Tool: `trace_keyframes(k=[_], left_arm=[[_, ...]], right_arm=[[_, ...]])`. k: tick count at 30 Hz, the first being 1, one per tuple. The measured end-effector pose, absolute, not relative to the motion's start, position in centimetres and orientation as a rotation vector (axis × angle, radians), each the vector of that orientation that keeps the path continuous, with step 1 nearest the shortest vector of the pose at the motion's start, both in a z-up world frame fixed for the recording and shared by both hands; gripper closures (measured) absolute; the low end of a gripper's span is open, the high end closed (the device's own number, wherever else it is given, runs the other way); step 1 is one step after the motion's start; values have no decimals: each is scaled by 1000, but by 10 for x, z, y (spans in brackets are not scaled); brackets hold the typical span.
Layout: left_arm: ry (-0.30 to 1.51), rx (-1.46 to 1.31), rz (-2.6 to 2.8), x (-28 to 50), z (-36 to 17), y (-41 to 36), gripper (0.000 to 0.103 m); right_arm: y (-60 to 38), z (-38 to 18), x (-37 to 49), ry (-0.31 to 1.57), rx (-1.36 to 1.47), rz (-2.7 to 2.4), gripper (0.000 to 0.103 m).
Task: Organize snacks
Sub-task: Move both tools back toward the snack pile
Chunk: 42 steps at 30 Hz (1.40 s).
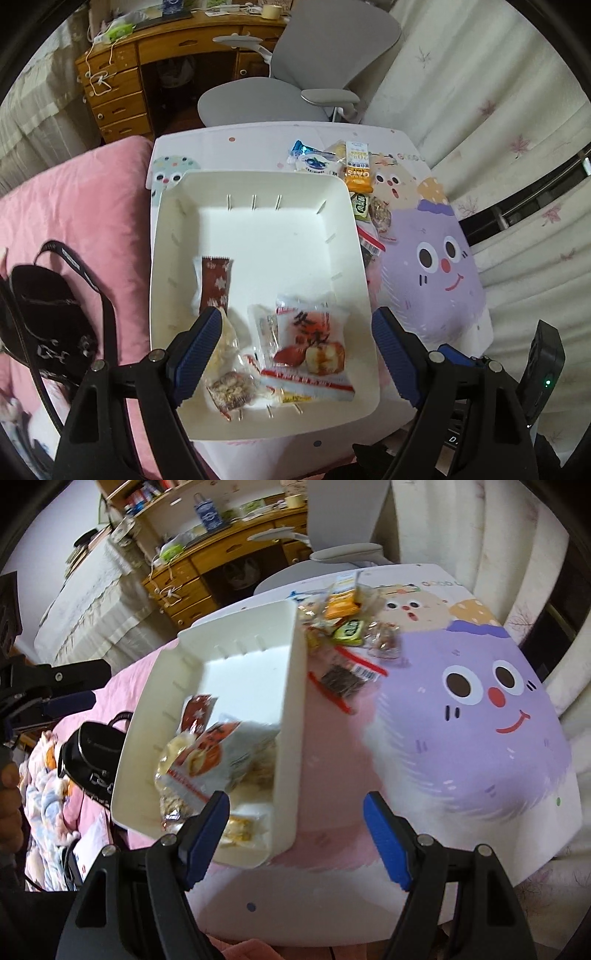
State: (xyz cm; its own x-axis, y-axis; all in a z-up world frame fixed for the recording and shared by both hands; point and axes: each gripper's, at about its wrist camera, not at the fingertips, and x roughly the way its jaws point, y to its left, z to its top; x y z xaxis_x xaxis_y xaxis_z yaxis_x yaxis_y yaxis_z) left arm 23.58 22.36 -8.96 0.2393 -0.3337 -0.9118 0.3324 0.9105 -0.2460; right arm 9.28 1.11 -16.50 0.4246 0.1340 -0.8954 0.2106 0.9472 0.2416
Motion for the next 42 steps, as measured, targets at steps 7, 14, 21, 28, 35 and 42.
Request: trace_keyframes(k=[7,14,21,28,35,42], left_arm=[[1281,71,-424,271,-79,187,21],[1319,129,-398,315,-85,147,21],[1368,161,-362,364,-104,109,20],[1411,173,-338,408,-128,74,20],[1457,176,-307,449,-160,46,20],[1538,148,-237,479,-207,34,18]], right_arm=[[-25,-166,121,1106,409,-55,28],[-58,-173,153,1101,450,-39,28],[-86,-189,186,1096,458,-31,28],[-112,-212,218,1096,464,-26,28],[-125,-233,240,1073,427,-12,28],[-127,-249,255,1014,382,7,28]])
